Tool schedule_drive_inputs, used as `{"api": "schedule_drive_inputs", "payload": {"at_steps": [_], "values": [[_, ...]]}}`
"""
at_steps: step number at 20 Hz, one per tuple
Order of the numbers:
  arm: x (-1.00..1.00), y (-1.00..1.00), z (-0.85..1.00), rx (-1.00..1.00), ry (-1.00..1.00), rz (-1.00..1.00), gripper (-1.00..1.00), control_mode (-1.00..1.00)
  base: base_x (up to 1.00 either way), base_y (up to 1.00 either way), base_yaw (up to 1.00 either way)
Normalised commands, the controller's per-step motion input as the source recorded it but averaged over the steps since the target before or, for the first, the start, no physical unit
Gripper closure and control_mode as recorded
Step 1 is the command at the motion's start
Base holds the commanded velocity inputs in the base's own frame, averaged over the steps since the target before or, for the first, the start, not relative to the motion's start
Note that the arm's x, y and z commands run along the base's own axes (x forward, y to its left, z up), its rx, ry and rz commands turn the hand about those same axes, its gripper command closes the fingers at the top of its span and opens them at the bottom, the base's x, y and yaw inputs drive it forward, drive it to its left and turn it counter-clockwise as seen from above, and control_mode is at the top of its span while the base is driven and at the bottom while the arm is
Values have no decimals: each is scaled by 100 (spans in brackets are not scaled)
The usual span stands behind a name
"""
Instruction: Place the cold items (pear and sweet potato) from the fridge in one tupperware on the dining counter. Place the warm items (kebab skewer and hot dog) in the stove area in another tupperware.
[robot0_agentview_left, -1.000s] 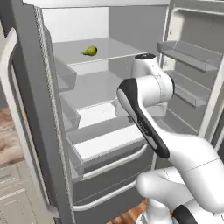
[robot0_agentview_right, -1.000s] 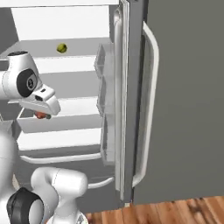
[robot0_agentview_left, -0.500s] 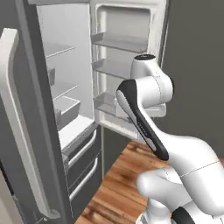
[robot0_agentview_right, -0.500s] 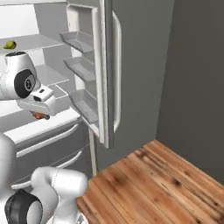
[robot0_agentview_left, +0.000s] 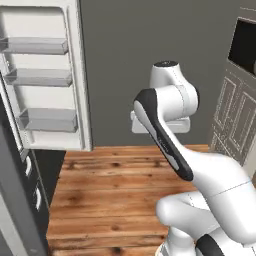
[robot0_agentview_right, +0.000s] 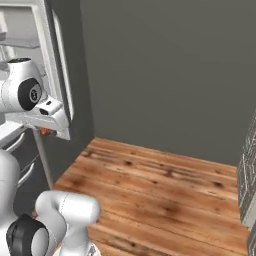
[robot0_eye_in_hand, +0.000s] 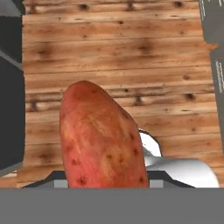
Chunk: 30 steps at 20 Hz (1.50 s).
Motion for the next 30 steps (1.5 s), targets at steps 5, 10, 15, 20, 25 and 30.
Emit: {"api": "schedule_drive_inputs", "payload": {"at_steps": [5, 10, 15, 20, 25, 30], "values": [[0, 0, 0, 0, 0, 0, 100, 100, -74, 0, -91], [0, 0, 0, 0, 0, 0, 100, 100, -41, -13, -84], [0, 0, 0, 0, 0, 0, 100, 100, -43, -47, -65], [0, 0, 0, 0, 0, 0, 100, 100, -35, -76, -53], [0, 0, 0, 0, 0, 0, 100, 100, -32, -94, -52], [0, 0, 0, 0, 0, 0, 100, 100, -24, -100, -46]]}}
